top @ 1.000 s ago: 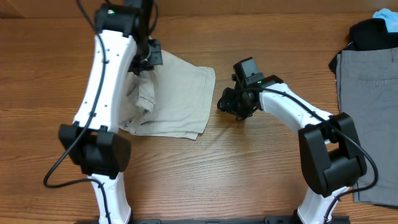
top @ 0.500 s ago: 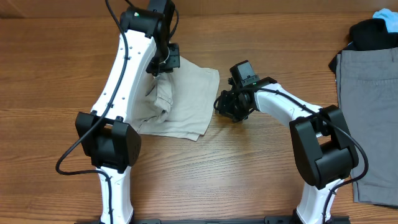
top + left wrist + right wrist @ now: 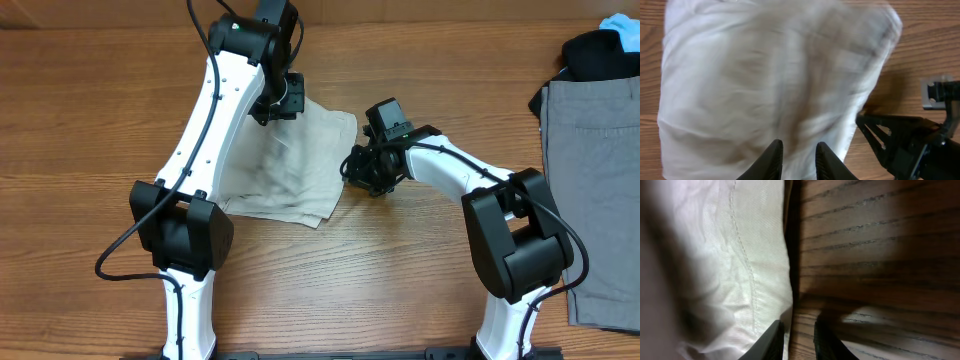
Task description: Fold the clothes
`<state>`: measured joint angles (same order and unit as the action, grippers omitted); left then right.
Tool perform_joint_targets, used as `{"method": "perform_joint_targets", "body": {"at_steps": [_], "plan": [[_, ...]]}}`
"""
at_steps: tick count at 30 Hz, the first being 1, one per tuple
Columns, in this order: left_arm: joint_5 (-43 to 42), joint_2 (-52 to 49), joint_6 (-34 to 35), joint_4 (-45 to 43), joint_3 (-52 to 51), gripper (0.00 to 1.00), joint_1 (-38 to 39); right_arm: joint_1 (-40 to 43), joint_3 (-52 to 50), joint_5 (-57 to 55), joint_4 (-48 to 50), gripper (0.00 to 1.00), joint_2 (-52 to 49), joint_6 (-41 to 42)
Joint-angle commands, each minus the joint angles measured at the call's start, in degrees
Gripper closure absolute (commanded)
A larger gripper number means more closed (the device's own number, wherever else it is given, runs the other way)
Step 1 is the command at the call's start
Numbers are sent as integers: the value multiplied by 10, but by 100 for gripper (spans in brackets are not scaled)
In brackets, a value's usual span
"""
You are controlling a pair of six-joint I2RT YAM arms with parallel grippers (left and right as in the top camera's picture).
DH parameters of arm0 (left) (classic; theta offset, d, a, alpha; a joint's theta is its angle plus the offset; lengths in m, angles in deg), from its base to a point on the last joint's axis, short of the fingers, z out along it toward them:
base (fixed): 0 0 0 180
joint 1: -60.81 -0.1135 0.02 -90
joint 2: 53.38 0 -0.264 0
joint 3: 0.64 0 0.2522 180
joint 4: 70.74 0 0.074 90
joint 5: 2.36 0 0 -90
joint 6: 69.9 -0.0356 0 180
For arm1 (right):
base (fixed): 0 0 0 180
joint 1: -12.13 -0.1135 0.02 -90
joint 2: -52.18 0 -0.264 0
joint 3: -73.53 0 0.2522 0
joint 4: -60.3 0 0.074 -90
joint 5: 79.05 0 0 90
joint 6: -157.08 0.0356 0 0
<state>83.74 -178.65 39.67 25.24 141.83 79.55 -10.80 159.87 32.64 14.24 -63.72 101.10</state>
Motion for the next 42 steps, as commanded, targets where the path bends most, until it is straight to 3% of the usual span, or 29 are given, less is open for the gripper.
{"method": "perform_joint_targets", "body": {"at_steps": [1, 7, 11, 15, 19, 21, 24, 27, 32, 36, 42], "plan": [[-11, -1, 1, 0, 3, 74, 12, -3, -2, 1, 3, 76, -9, 8], [-19, -1, -17, 6, 3, 74, 25, -1, -1, -4, 3, 76, -9, 7], [-1, -1, -29, 22, 3, 65, 19, 22, 28, -21, -56, 75, -9, 1], [26, -1, -28, 35, 3, 36, -7, 64, 103, -73, -185, 75, -1, 1], [19, -1, -28, 37, 3, 30, -48, 104, 188, -74, -286, 80, 22, -27], [15, -1, -28, 36, 3, 39, -66, 116, 222, -10, -305, 80, 34, -71], [-11, -1, -29, 32, 1, 72, -94, 118, 247, 116, -299, 80, 41, -120], [-21, -1, -29, 13, -26, 95, -110, 97, 245, 135, -273, 94, 33, -113], [-50, -1, -28, -35, -108, 96, -107, 40, 245, 130, -233, 96, 0, -107], [-63, -1, -26, -62, -186, 96, -107, 3, 245, 84, -231, 96, -35, -54], [-54, -1, -27, -66, -272, 96, -112, -16, 241, 127, -235, 96, -90, -55]]}}
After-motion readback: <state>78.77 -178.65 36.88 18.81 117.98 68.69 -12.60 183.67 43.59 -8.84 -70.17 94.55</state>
